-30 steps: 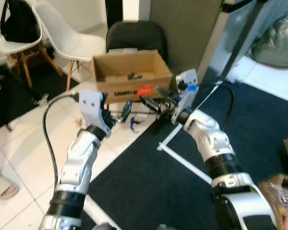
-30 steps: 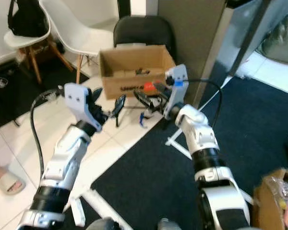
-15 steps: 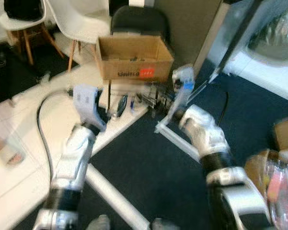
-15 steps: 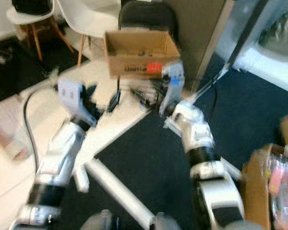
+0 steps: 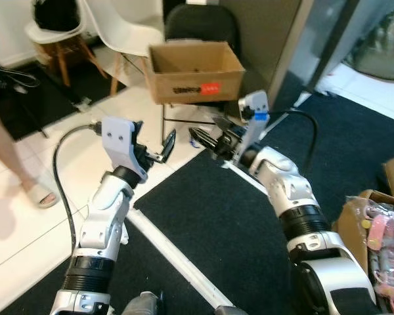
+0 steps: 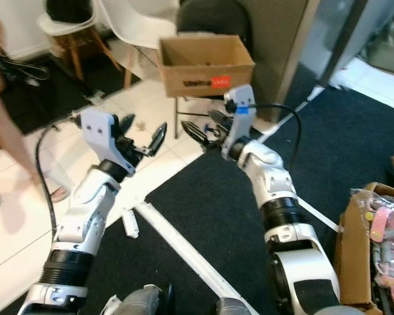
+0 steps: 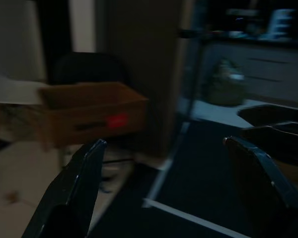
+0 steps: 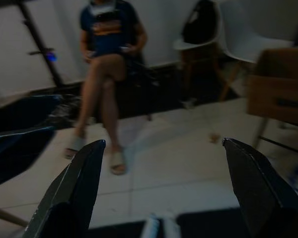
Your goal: Picking trash to rubbish bin
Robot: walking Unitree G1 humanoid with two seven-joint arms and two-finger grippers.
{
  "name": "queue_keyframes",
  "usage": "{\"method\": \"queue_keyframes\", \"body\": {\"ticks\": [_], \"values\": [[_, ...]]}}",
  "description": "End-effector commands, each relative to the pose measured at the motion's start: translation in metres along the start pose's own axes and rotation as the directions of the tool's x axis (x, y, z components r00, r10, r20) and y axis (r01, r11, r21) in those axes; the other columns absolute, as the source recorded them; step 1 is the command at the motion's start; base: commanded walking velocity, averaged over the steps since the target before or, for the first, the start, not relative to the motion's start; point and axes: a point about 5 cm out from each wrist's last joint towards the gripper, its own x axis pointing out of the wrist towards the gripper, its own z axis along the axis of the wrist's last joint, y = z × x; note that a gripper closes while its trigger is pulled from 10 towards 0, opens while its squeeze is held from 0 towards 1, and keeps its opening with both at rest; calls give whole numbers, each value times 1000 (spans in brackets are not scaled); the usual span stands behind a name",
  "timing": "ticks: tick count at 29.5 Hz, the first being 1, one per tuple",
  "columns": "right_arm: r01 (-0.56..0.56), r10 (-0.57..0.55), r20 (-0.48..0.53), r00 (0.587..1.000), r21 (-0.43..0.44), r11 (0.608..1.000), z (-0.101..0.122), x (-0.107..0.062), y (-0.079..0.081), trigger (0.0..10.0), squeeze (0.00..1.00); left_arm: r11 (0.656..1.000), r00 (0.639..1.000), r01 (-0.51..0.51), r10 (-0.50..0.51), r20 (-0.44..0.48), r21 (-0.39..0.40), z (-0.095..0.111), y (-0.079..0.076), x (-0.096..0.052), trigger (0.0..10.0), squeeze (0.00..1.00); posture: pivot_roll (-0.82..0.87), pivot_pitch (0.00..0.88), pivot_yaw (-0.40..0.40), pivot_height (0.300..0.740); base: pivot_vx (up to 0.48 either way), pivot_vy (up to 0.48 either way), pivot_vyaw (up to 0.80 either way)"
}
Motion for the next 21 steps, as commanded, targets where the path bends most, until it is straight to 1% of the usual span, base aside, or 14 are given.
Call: {"method": "queue_keyframes", "body": {"ticks": [1,2,4,15,17,18,19,21], "values": [[-2,2,-8,1000,-2,1000,-4,-2,0,10000,0,999,1000,-8,7,-17,-37,-7,1,-1,10000,0,-28,0,-52,740,-360,0,0],[-2,2,-8,1000,-2,1000,-4,-2,0,10000,0,999,1000,-8,7,-17,-37,-7,1,-1,10000,0,-28,0,-52,740,-360,0,0],[-9,9,-3,1000,-2,1000,-5,-3,1,10000,0,999,1000,-4,4,-12,-47,-7,1,-1,10000,0,-30,0,-49,740,-315,0,550],[-33,33,-2,999,-17,999,-6,-3,3,10000,0,996,1000,13,-11,16,-87,-6,1,-3,10000,0,-31,0,-48,740,0,0,770],[-17,17,4,1000,-12,1000,-6,-3,2,10000,0,996,999,-25,27,22,-85,-6,5,-3,10000,0,-31,0,-48,740,0,0,769],[-17,17,4,1000,-12,1000,-6,-3,2,10000,0,996,999,-25,27,22,-85,-6,5,-3,10000,0,-31,0,-48,740,0,0,769],[13,-13,7,1000,-24,1000,-6,-5,-2,10000,0,994,995,-93,94,21,-54,-7,12,-4,10000,0,-31,0,-48,740,0,0,769],[46,-45,9,999,-38,998,-6,-8,-5,10000,0,987,987,-158,158,15,-25,-8,19,-5,10000,0,-31,0,-48,740,0,0,763]]}}
